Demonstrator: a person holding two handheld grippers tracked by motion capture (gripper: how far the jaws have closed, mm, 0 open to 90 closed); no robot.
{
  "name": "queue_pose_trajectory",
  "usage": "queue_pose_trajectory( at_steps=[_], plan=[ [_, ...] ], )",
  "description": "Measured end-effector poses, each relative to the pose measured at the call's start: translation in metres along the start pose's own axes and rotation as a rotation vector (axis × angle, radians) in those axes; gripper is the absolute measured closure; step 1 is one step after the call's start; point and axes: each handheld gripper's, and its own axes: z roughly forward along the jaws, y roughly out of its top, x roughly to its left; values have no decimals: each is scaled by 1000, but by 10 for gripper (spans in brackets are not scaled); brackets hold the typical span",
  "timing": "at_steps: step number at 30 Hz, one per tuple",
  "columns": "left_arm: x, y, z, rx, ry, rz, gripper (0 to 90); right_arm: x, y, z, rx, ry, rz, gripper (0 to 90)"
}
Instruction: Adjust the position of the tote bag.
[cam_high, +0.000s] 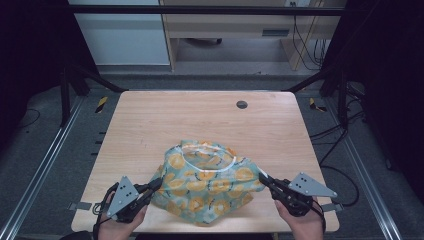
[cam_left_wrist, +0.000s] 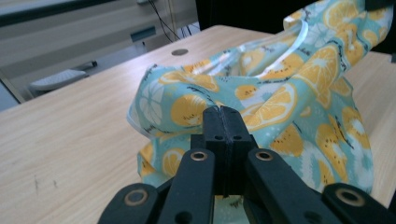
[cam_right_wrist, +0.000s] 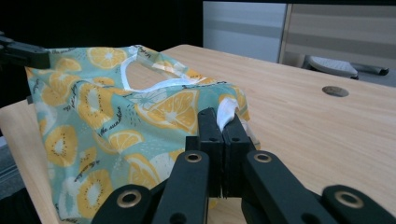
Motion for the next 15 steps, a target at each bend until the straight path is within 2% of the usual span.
queue_pose_trajectory(
  at_steps=[7,15],
  plan=[
    [-2,-7,11,75,-47,24,900,-4,-6,-4,19,15,22,895],
    [-8,-9,16,133,-65,70,900,-8,-9,-4,36,18,33,894]
  ],
)
